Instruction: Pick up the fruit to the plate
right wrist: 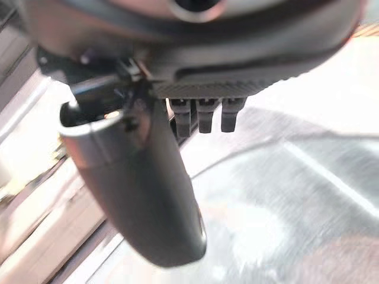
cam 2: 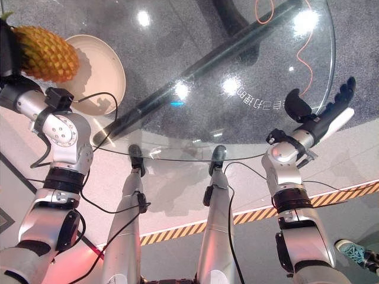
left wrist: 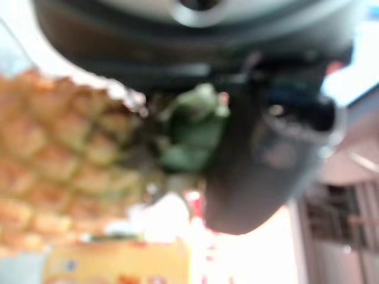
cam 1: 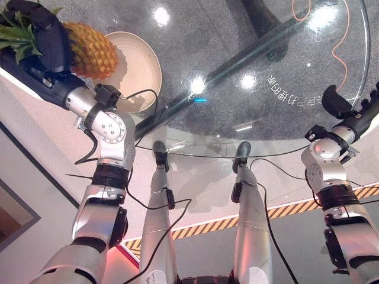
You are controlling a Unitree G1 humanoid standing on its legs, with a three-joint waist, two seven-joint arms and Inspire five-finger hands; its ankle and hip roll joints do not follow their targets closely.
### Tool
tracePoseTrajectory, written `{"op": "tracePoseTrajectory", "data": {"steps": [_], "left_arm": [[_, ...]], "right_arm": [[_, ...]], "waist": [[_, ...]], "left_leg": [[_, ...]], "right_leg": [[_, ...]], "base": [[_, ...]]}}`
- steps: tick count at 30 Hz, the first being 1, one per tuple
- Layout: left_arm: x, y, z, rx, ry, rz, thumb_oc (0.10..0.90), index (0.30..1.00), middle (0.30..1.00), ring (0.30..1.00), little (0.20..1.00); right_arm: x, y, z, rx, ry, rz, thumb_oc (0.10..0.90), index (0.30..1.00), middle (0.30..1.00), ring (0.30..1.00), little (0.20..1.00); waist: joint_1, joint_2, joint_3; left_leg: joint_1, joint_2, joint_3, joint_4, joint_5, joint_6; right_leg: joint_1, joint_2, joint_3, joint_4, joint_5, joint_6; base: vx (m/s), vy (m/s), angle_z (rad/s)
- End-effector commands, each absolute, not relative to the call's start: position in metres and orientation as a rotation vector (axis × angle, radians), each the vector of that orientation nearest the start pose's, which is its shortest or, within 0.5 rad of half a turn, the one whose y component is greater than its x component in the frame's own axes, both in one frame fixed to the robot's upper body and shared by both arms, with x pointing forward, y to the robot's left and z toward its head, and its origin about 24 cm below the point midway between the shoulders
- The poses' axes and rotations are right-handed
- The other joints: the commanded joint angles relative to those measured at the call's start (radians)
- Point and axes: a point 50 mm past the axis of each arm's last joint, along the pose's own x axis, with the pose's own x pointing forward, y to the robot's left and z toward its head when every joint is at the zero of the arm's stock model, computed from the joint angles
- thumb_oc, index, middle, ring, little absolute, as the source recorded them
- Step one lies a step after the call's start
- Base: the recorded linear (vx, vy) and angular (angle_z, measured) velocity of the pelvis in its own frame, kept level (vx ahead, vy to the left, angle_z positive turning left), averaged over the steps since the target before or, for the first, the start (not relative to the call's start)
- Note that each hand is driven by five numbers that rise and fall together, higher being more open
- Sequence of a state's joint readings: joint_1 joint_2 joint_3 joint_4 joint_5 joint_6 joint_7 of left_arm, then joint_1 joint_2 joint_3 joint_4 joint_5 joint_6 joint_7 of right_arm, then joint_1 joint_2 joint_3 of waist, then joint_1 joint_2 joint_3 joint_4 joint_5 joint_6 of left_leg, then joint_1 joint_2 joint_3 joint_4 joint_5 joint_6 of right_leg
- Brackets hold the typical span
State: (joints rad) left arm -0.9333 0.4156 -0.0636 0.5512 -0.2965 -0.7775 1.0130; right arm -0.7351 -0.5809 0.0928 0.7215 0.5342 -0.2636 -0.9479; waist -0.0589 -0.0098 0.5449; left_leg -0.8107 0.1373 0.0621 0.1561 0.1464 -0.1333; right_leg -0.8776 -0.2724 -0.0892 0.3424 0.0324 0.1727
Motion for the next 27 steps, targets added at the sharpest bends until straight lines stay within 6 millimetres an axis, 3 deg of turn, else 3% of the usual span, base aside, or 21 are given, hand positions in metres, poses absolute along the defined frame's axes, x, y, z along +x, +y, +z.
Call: {"op": "tracePoseTrajectory", "data": {"steps": [1, 5, 9, 11, 14, 27], "left_arm": [[0.306, 0.219, 0.34, -0.39, -1.473, 0.694, 0.1, 0.3, 0.3, 0.3, 0.2], [0.31, 0.219, 0.343, -0.349, -1.471, 0.701, 0.1, 0.3, 0.3, 0.3, 0.2], [0.313, 0.218, 0.345, -0.323, -1.466, 0.703, 0.1, 0.3, 0.3, 0.3, 0.2], [0.316, 0.219, 0.343, -0.31, -1.451, 0.701, 0.1, 0.3, 0.3, 0.3, 0.2], [0.318, 0.218, 0.343, -0.289, -1.44, 0.696, 0.1, 0.3, 0.3, 0.3, 0.2], [0.32, 0.217, 0.337, -0.258, -1.422, 0.695, 0.1, 0.3, 0.3, 0.3, 0.2]], "right_arm": [[0.335, -0.327, 0.185, 0.239, -0.389, -1.224, 0.8, 0.9, 0.9, 0.9, 0.9], [0.33, -0.348, 0.162, 0.265, -0.27, -1.281, 0.8, 0.9, 0.9, 0.9, 0.9], [0.327, -0.356, 0.143, 0.283, -0.174, -1.306, 0.8, 0.9, 0.9, 0.9, 0.9], [0.32, -0.364, 0.121, 0.297, -0.074, -1.32, 0.8, 0.9, 0.9, 0.9, 0.9], [0.315, -0.368, 0.105, 0.304, 0.005, -1.327, 0.8, 0.9, 0.9, 0.9, 0.9], [0.305, -0.372, 0.082, 0.323, 0.112, -1.325, 0.8, 0.9, 0.9, 0.9, 0.9]], "waist": [[0.024, -0.043, -0.025], [0.027, -0.04, -0.025], [0.028, -0.039, -0.025], [0.031, -0.038, -0.025], [0.032, -0.039, -0.025], [0.036, -0.047, -0.025]], "left_leg": [[-0.011, -0.013, -0.031, 0.062, -0.085, 0.002], [-0.017, -0.014, -0.036, 0.069, -0.09, 0.005], [-0.023, -0.013, -0.039, 0.076, -0.092, 0.007], [-0.014, -0.013, -0.041, 0.079, -0.106, 0.007], [-0.016, -0.012, -0.043, 0.083, -0.108, 0.009], [-0.024, -0.015, -0.05, 0.089, -0.108, 0.013]], "right_leg": [[0.048, 0.058, -0.057, -0.112, 0.048, -0.031], [0.045, 0.061, -0.053, -0.111, 0.046, -0.033], [0.042, 0.064, -0.051, -0.11, 0.045, -0.034], [0.05, 0.067, -0.05, -0.108, 0.036, -0.034], [0.051, 0.069, -0.05, -0.109, 0.036, -0.034], [0.048, 0.072, -0.053, -0.112, 0.044, -0.035]], "base": [[0.0, 0.0, 0.0], [0.0, 0.0, 0.0], [0.0, 0.0, 0.0], [0.0, 0.0, 0.0], [0.0, 0.0, 0.0], [0.0, 0.0, 0.0]]}}
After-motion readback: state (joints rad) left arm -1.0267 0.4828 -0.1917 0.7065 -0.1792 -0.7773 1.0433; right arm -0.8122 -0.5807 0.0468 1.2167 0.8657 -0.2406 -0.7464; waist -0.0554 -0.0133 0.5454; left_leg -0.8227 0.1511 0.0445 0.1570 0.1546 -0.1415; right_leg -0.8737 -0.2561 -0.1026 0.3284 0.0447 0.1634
